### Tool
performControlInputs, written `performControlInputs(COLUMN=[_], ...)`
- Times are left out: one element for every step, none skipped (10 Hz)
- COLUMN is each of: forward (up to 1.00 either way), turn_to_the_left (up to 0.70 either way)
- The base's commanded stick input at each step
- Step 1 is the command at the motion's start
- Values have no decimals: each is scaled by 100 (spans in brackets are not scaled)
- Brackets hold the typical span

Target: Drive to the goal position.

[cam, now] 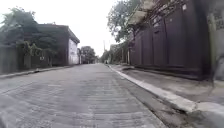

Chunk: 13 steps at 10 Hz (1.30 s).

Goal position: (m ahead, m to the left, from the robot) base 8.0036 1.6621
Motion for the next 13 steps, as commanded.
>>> performControlInputs(forward=[100, 100, 100, 100, 97, 94, 93, 100, 100, 100, 100, 100, 100], turn_to_the_left=[0, 0, 0, 0, 0, 0, 0, 0, 0, 0, 0, 0, 0])
